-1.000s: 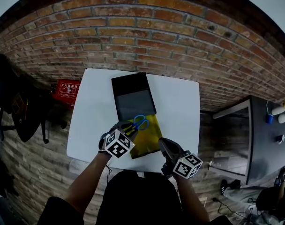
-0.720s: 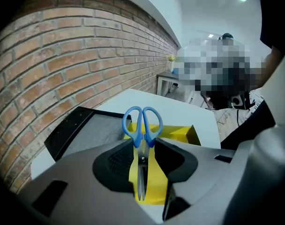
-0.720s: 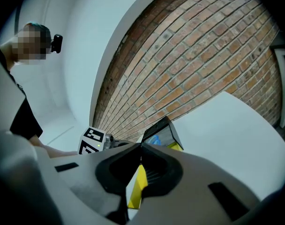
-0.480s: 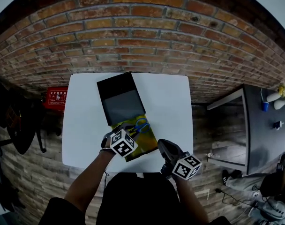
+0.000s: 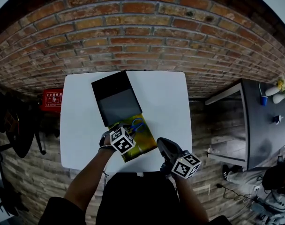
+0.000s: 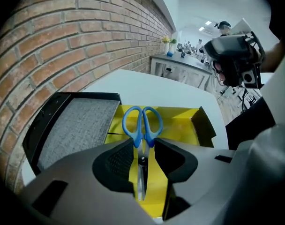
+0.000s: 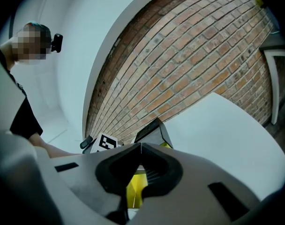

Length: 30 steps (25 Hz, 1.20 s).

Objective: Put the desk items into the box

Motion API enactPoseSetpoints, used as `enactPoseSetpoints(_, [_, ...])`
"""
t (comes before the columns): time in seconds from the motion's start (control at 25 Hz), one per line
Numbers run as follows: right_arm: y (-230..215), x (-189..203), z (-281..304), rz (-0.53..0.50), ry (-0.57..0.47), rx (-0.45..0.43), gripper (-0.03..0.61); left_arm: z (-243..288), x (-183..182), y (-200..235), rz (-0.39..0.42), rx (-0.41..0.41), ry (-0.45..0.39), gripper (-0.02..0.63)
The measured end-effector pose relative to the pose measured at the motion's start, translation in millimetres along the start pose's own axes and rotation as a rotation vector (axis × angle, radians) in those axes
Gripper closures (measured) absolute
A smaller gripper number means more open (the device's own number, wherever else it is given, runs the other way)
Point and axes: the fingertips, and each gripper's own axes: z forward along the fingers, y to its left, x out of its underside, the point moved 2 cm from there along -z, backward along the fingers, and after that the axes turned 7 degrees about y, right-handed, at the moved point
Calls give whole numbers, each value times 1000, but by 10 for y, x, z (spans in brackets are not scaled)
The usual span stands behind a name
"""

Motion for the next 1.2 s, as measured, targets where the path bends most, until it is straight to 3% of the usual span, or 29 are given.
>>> enactPoseSetpoints(0.36, [-12,29,21,11,12,1,555,178,79,98,-16,-8,77,463])
enactPoseSetpoints(0.8, [-37,21,9,11,19,0,555,270,125,107,-28,3,111,462])
enactPoseSetpoints(1.0, [-28,10,-4,3,24,-11,555,272,117,106,-28,-6,110,460])
enactPoseSetpoints(1.2, [-3,14,14,-11,39,-37,555,187,93,82,-36,-31,79,413])
